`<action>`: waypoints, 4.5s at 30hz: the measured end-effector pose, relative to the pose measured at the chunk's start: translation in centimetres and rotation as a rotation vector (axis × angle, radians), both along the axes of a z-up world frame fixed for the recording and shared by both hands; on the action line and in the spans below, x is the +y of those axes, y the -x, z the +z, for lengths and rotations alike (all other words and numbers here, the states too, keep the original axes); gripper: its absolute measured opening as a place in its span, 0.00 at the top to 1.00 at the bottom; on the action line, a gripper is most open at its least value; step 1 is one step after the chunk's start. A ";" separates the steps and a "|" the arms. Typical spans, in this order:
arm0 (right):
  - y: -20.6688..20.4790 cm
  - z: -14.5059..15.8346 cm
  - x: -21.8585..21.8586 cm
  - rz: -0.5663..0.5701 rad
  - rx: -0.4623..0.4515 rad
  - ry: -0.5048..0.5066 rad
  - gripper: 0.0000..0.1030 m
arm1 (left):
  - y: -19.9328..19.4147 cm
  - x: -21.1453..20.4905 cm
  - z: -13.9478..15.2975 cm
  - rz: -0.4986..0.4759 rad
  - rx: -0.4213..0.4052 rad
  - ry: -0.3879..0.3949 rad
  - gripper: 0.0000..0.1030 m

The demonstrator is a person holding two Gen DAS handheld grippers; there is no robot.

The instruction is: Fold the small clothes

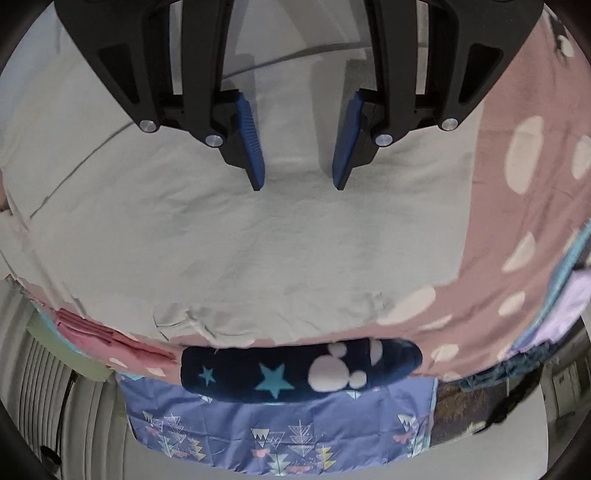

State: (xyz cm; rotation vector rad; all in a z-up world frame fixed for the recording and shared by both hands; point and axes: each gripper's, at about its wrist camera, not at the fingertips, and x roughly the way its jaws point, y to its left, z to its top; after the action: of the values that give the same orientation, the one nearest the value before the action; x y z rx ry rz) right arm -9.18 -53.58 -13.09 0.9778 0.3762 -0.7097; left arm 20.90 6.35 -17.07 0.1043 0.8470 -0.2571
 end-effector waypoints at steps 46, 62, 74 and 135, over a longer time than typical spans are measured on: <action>-24.4 -4.6 35.3 1.220 0.040 0.030 0.96 | -3.2 -7.4 0.4 -0.161 0.258 0.501 0.24; -20.3 -3.6 27.6 0.984 -0.012 0.057 0.84 | -1.2 -6.4 15.0 -0.245 -0.124 0.456 0.99; -19.8 -4.6 27.1 0.900 0.043 0.038 0.89 | -1.1 5.9 12.3 0.046 -0.091 0.403 0.99; -31.2 -0.8 22.5 0.961 0.201 0.117 0.94 | -11.7 10.9 0.0 0.192 0.217 0.374 0.95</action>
State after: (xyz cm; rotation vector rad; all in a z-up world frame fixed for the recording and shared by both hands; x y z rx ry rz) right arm 22.04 -31.04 -13.88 0.5095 0.8875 0.0549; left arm 32.57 17.24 -17.07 -0.3582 1.0029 -0.2446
